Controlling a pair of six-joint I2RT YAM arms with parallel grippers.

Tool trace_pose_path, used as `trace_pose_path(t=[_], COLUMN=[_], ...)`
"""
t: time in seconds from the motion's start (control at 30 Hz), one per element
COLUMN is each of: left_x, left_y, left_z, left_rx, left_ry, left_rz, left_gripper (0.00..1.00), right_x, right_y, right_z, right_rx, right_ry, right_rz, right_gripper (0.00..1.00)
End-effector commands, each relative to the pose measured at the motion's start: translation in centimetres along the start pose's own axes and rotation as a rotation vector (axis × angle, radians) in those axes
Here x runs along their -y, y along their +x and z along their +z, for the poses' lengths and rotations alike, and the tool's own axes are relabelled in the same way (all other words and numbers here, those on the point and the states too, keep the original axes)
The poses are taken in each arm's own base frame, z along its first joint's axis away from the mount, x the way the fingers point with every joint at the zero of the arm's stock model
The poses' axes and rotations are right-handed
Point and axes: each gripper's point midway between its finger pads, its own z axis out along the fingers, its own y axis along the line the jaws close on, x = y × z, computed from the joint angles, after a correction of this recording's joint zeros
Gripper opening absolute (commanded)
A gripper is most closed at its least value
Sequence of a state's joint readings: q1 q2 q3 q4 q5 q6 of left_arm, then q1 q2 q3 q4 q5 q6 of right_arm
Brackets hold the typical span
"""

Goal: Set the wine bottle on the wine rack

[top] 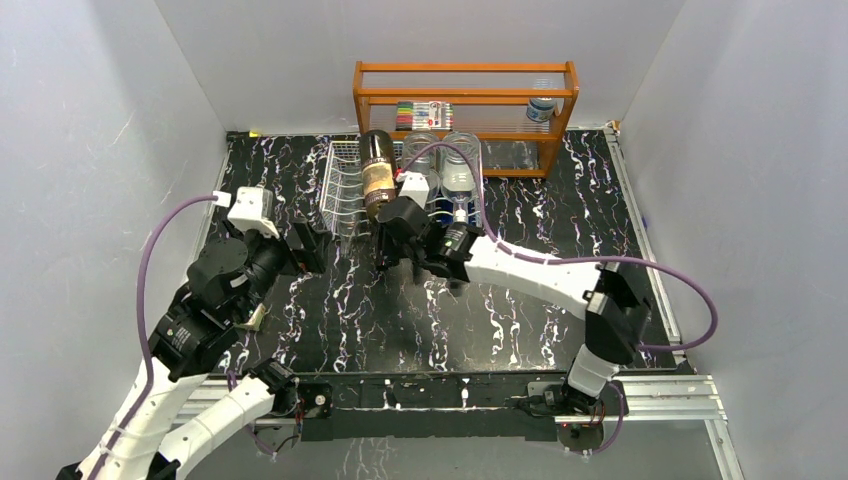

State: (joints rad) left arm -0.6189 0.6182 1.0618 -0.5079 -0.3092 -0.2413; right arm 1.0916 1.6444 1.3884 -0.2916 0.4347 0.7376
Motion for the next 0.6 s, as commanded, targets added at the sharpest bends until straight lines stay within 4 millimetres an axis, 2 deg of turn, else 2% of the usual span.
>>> trace_pose_path(t=[0.0, 0.07, 0.1, 0.2, 0.37, 0.57], left_x=[-0.9, -0.5, -0.2, -0.4, 0.0, 0.1], left_y=[0.8, 1.0, 1.1, 1.4, 2.4, 3.1], left_z=[-1.4, -1.9, -2.1, -2.5, -2.6, -2.6], left_rx=[-0.037, -0.055, -0.062, -0.055, -0.086, -0.128], left_ry=[-0.056, -0.021, 0.000, 0.016, 0.054, 0.065], left_rz=[-0.104, -0.092, -0.080, -0.041, 0.014, 0.041], left_gripper=[0.98, 0.98, 0.98, 0.98, 0.98, 0.98], right_x=[-3.7, -4.0, -3.8, -3.7, -3.5, -2.2], right_y=[-8.6, -8.6, -7.6, -7.1, -7.0, -7.0], right_z=[0.3, 1.3, 2.8, 4.4, 6.6, 8.5], right_rx=[0.260, 0.255, 0.237, 0.231, 0.214, 0.176], right_ry=[-0.056, -0.052, -0.027, -0.005, -0.001, 0.001], right_rz=[0.220, 0.240, 0.238, 0.270, 0.315, 0.334], right_gripper=[0.00, 0.00, 0.00, 0.00, 0.00, 0.00])
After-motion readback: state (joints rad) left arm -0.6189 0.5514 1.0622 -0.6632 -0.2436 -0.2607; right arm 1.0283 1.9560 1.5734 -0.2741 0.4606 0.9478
